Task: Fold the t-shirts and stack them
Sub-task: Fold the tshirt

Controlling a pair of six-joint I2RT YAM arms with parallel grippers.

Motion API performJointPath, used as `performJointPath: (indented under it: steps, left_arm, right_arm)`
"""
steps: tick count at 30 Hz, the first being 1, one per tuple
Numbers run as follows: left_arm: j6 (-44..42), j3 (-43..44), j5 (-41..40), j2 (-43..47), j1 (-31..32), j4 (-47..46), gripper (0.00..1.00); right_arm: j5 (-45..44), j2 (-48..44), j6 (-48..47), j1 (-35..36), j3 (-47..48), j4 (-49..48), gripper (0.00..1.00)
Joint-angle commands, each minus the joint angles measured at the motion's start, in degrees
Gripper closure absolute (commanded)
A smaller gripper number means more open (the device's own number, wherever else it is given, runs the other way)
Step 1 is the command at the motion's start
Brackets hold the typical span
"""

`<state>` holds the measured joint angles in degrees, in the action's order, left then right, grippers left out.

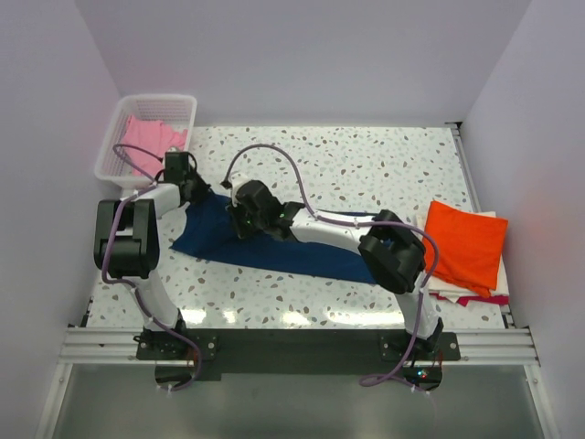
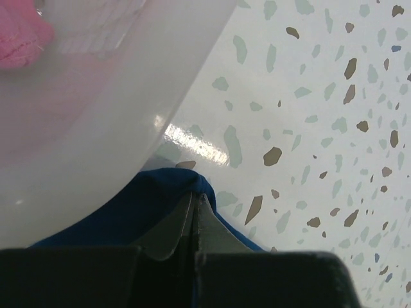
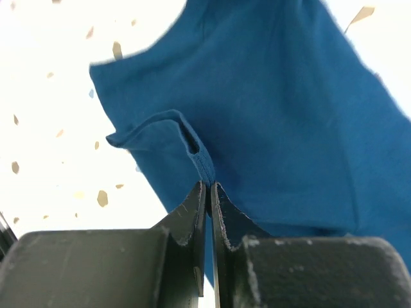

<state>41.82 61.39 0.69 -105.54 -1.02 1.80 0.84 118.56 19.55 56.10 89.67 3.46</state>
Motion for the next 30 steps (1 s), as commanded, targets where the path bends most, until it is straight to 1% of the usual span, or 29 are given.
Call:
performJointPath:
  steps: [1, 12, 15, 19, 21, 22, 23, 24, 25, 26, 28, 29, 30]
  left_arm:
    - [-1.75, 2.34, -0.08, 1.74, -0.48, -1.89, 1.00]
    - [-2.97, 3.04, 0.28, 1.56, -0.48, -1.89, 1.00]
    - [-3.24, 3.74, 0.89, 1.12, -0.48, -1.89, 1.00]
    - [-3.24, 4.36, 2.38, 0.42, -0.39, -1.89, 1.00]
    - [-3.33, 4.53, 2.83, 0.24, -0.39, -1.89, 1.00]
    - [-3.33, 4.53, 3.35, 0.16, -0.39, -1.89, 1.00]
    - [-3.41, 4.53, 3.53, 0.07, -0.39, -1.89, 1.00]
    - [-3.59, 4.62, 3.79, 0.15, -0.39, -1.89, 0.97]
    - [-3.50, 4.53, 4.05, 0.24, -0.39, -1.89, 0.94]
    - [-3.68, 4.53, 4.41, 0.33, -0.39, -1.89, 0.86]
    - [-4.29, 4.62, 5.54, 0.42, -0.39, -2.15, 0.78]
    - [-4.38, 4.71, 5.90, 0.59, -0.48, -2.15, 0.73]
    - [-4.64, 4.71, 6.34, 0.86, -0.39, -2.33, 0.70]
  right_arm:
    - [-0.66, -1.93, 1.72, 1.73, -2.04, -3.20, 0.98]
    - [-2.77, 1.49, 2.77, 2.44, -3.00, -2.85, 1.00]
    - [-3.04, 1.41, 3.12, 2.44, -4.41, -3.02, 0.98]
    - [-5.32, -0.87, 2.78, 2.44, -7.48, -2.94, 0.87]
    - [-6.72, -2.71, 2.51, 2.44, -9.76, -2.85, 0.84]
    - [-6.99, -3.59, 2.07, 2.44, -10.47, -2.85, 0.75]
    - [-7.34, -4.12, 2.07, 2.44, -11.17, -2.76, 0.70]
    - [-8.04, -5.70, 1.98, 2.44, -12.66, -2.76, 0.66]
    - [-8.40, -6.41, 2.16, 2.44, -13.37, -2.67, 0.59]
    - [-8.66, -7.20, 2.51, 2.44, -13.99, -2.41, 0.57]
    - [-10.14, -10.00, 3.47, 2.35, -15.65, -2.06, 0.56]
    - [-10.94, -11.06, 3.74, 2.35, -15.93, -0.58, 0.56]
    - [-11.91, -12.12, 4.26, 2.18, -16.19, 0.39, 0.56]
